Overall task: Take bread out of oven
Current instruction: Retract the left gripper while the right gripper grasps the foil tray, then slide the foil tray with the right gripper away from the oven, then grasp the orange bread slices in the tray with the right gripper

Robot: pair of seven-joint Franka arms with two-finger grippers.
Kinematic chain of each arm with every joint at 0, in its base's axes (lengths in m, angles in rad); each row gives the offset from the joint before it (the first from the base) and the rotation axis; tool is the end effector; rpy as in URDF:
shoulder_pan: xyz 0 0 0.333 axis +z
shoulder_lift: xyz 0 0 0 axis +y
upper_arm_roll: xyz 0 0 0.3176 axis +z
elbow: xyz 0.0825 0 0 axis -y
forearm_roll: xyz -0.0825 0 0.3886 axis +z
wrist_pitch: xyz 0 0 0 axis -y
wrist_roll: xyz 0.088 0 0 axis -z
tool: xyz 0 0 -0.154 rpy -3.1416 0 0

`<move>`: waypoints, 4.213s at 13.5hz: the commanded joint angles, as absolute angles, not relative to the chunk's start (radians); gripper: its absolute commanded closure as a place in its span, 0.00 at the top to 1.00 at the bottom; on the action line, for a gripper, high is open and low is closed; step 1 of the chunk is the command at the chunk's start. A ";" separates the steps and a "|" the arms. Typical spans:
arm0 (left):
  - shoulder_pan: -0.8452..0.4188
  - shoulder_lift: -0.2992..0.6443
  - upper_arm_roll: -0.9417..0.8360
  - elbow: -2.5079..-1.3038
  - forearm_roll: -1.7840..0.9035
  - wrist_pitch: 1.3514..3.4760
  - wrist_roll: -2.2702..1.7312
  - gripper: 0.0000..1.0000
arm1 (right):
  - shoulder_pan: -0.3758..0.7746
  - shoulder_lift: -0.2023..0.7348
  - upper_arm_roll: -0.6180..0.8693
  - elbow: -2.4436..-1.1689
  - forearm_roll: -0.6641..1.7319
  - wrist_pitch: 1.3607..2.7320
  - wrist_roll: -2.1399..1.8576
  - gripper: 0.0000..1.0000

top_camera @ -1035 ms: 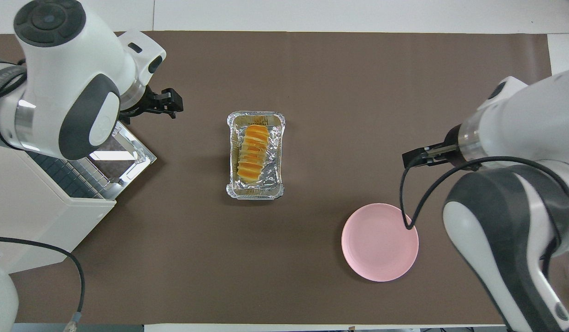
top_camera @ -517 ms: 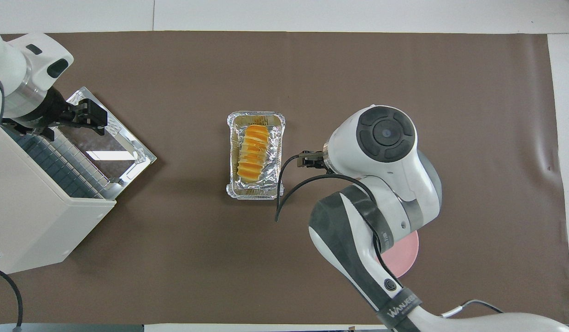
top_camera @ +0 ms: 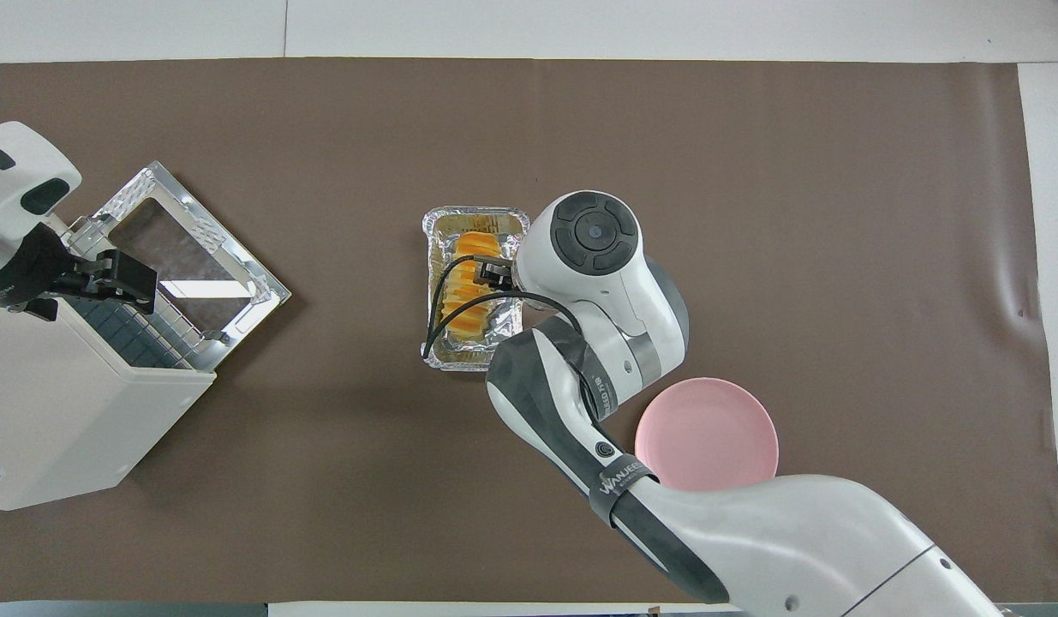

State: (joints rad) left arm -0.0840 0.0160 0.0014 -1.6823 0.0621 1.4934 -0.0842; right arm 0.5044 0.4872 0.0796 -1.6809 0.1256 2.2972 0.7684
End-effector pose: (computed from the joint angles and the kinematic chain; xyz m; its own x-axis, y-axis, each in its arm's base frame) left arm 0.5374 -0.0345 0.5133 0.9803 0.0079 -0.1974 -0.0078 -0.9969 -0.0785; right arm 0.5799 0.3862 0.2849 0.9630 -0.2692 -0.0096 -0.2662 -0.9458 -0.1862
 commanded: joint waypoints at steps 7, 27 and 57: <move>-0.051 -0.003 -0.015 -1.681 0.044 1.494 0.012 1.00 | 0.512 0.502 0.081 -1.756 0.144 2.373 0.804 0.00; -0.005 0.014 -0.064 -1.647 0.044 1.476 0.002 1.00 | 0.029 0.362 0.077 -1.885 0.276 2.187 0.005 0.00; -0.005 0.014 -0.064 -1.647 0.044 1.476 0.002 1.00 | 0.144 0.362 0.077 -1.887 0.152 2.298 0.239 0.00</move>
State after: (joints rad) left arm -0.0211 0.0156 -0.0529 -1.6510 0.0590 1.4849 -0.0046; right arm 0.1511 0.3767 0.0704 -1.8964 0.1635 2.3323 0.2275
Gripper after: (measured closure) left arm 0.000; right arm 0.665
